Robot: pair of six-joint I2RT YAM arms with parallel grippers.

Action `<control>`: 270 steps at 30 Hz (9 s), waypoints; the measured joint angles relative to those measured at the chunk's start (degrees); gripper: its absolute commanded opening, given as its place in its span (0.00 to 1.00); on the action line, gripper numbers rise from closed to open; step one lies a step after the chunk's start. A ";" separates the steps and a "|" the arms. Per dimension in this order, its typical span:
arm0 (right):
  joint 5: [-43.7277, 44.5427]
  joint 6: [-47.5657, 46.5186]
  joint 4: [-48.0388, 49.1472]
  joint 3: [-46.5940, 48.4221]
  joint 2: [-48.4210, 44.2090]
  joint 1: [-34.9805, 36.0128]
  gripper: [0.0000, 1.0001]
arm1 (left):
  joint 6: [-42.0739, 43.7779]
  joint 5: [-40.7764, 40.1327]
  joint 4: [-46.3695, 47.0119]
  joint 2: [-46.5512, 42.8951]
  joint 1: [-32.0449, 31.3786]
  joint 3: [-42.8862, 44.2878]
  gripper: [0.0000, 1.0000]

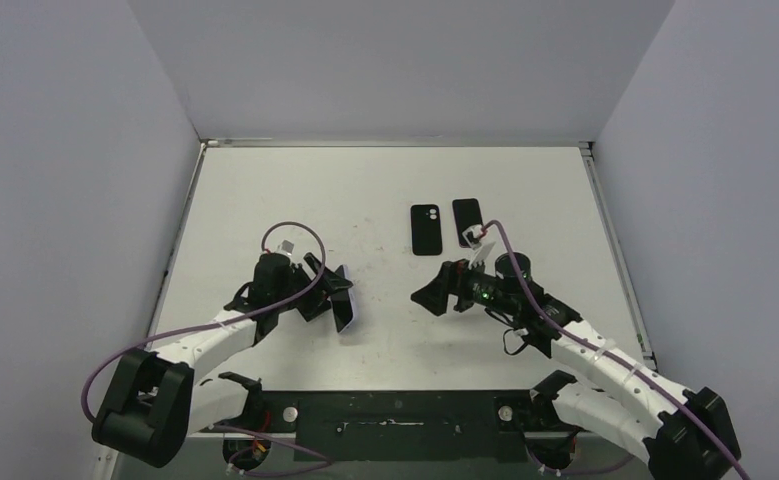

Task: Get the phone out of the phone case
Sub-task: Pick up the phone at the center of the board, then remove the phone case from the phone.

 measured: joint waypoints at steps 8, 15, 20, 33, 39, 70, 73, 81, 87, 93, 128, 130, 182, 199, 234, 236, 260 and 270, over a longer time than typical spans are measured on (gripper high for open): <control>9.31 3.80 5.42 2.56 11.74 13.97 0.96 | -10.58 -4.61 5.22 -5.64 -5.01 -5.51 0.00; 14.60 4.90 5.01 10.38 20.44 20.81 0.92 | -16.52 -9.27 6.95 -8.35 -8.52 -7.54 0.00; 16.63 4.90 4.33 14.99 24.68 23.58 0.83 | -20.13 -12.63 8.70 -9.35 -11.72 -7.69 0.00; 19.34 3.52 0.85 19.12 32.00 26.21 0.24 | -23.02 -17.42 10.71 -9.49 -16.26 -7.69 0.00; 22.14 2.67 -2.08 19.71 32.61 25.35 0.00 | -22.36 -19.47 11.23 -9.51 -16.96 -7.69 0.00; 13.22 6.62 5.55 10.19 9.79 5.14 0.00 | 1.44 0.37 24.09 -10.32 -4.02 -0.24 0.83; 9.46 10.05 9.29 6.80 7.45 0.66 0.00 | 1.75 3.50 25.57 -9.01 -3.80 1.14 0.84; 1.46 19.12 21.35 2.29 6.38 -4.02 0.00 | 0.90 8.46 29.51 -6.12 -3.80 3.96 0.84; -2.73 24.52 30.80 1.55 7.10 -4.02 0.00 | -0.61 10.16 33.62 -4.72 -3.82 5.97 0.84; -6.36 28.04 36.89 1.38 10.12 -4.02 0.00 | -2.19 11.08 37.75 -3.13 -4.61 7.26 0.83; -19.52 31.10 45.22 5.53 18.86 -0.31 0.26 | -10.14 17.70 47.50 2.69 -5.01 12.70 0.00; -19.10 30.77 45.18 5.75 18.67 -0.31 0.36 | -10.49 16.65 46.82 2.14 -5.01 12.70 0.00; -10.62 24.87 49.13 5.86 16.96 5.66 0.26 | -24.79 -11.21 49.13 -1.33 -10.71 7.50 0.00; -10.23 6.43 31.45 10.34 13.49 7.56 0.00 | -28.33 -10.25 43.67 -3.10 -10.36 7.19 0.00; -16.72 -17.09 2.64 13.84 6.78 5.03 0.59 | -10.93 23.28 33.90 2.54 4.13 15.54 0.00; -18.45 -17.22 1.95 13.90 6.93 4.57 0.60 | -7.30 26.60 32.39 2.60 4.15 17.97 0.00; -27.98 -19.26 1.09 22.47 16.48 6.43 0.44 | 2.32 43.60 31.85 1.70 3.23 22.36 0.00; -29.81 -20.68 0.92 25.07 19.04 7.48 0.28 | 2.16 45.48 32.68 1.70 1.84 23.41 0.00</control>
